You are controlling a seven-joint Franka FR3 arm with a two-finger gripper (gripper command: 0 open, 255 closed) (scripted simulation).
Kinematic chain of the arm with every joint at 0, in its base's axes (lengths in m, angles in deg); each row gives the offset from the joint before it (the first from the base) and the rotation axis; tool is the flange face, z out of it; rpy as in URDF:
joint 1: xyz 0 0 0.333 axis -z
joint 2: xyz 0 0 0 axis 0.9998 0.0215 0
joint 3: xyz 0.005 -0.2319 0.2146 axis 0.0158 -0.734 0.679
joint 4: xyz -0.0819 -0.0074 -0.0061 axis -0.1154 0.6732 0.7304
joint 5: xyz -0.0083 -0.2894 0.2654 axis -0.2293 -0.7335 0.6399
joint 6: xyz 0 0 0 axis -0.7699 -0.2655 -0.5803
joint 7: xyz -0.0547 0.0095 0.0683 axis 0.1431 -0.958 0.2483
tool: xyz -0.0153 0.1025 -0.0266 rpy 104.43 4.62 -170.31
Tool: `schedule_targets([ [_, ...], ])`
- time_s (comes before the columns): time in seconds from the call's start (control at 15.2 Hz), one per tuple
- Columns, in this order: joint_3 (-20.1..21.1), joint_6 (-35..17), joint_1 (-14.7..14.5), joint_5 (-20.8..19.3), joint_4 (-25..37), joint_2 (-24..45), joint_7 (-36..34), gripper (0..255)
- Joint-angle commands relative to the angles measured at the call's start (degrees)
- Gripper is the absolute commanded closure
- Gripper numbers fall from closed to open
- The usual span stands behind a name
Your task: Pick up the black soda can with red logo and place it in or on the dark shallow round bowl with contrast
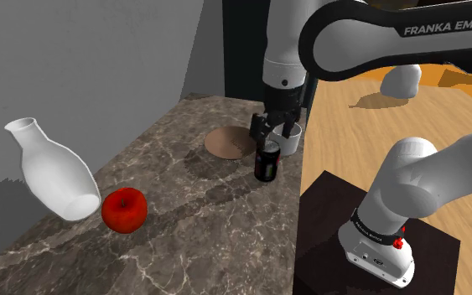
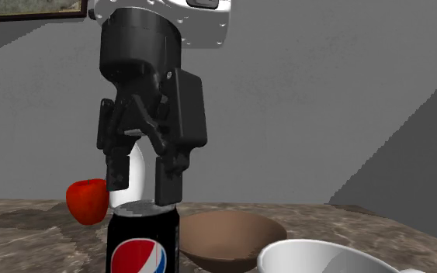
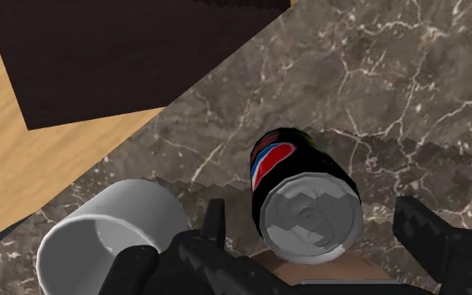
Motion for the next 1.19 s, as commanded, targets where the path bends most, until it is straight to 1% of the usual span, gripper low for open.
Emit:
schedule_targets([
  [0.0,0.5,-1.4,-0.2,0.6,-1.2,0.2,-0.3,0],
  [0.4,1.4,-5.8,-0.5,1.3,-5.3,0.4,-0.1,0],
  [0.86,1.4,-5.7,-0.5,1.3,-5.3,0.4,-0.1,0],
  [0.92,1.4,-5.7,-0.5,1.3,-5.3,0.4,-0.1,255],
  [1.12,1.4,-5.7,-0.5,1.3,-5.3,0.4,-0.1,255],
])
